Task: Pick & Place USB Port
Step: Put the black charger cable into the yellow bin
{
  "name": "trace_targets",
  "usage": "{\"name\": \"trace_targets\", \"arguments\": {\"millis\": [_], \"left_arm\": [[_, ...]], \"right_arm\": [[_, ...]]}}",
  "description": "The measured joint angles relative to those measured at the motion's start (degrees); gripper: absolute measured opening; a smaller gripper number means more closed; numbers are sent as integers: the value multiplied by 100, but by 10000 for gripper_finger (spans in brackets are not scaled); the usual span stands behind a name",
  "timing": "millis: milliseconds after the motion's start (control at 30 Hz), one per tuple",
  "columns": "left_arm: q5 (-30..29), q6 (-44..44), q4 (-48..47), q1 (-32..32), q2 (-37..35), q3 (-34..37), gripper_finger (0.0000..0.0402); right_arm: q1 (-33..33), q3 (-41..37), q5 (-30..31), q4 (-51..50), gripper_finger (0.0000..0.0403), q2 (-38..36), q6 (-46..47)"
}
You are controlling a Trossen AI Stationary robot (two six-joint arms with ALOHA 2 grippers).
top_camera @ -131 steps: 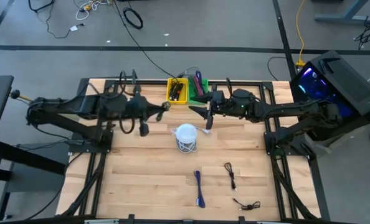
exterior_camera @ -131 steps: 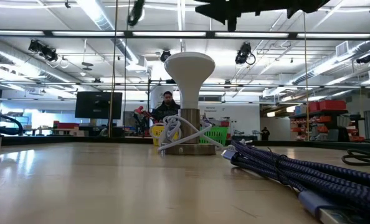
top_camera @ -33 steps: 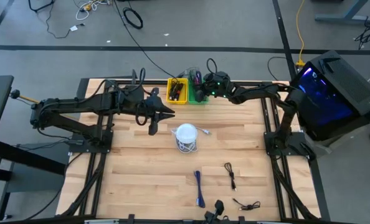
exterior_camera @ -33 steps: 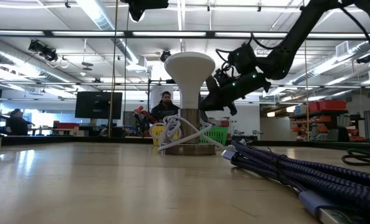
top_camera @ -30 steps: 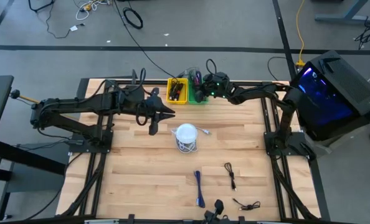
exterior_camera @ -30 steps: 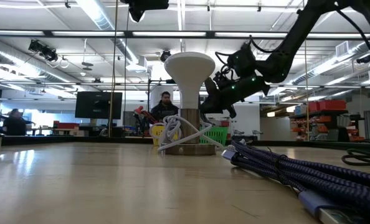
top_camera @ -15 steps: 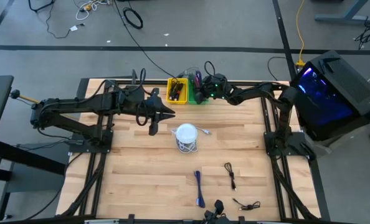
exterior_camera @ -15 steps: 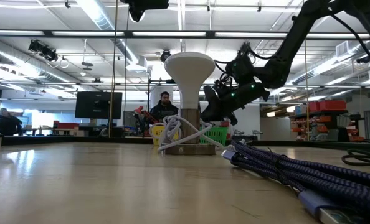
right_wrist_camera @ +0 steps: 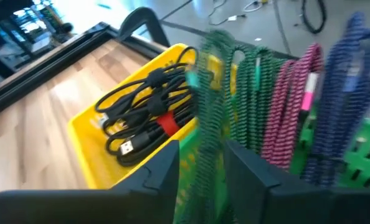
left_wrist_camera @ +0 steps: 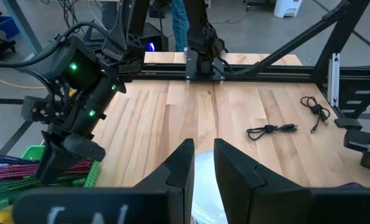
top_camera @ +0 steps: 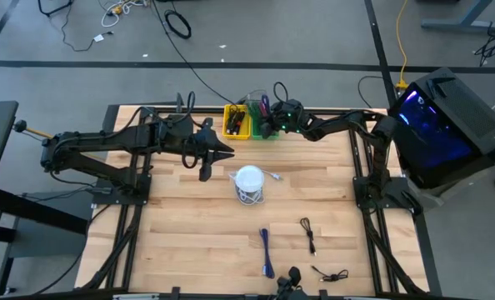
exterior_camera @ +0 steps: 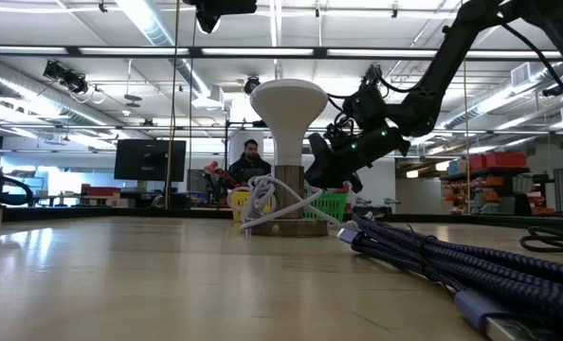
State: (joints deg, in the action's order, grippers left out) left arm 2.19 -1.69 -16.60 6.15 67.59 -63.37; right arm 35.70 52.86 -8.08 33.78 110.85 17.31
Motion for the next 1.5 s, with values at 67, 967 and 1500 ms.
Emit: {"name": "trace_targets", "arguments": {"millis": [67, 967, 1500], "left_arm": [[0, 0, 1, 0, 0, 0, 64], [105, -31, -437, -4, -7, 2, 64], [103, -44, -605, -268, -9, 2, 64]], "right_arm": [[-2, 0, 166, 0, 134, 0, -1], [-1835, 0, -2074, -1801, 123, -3083, -566], [-5833, 0, 2154, -4532, 123, -3539, 1722]]}}
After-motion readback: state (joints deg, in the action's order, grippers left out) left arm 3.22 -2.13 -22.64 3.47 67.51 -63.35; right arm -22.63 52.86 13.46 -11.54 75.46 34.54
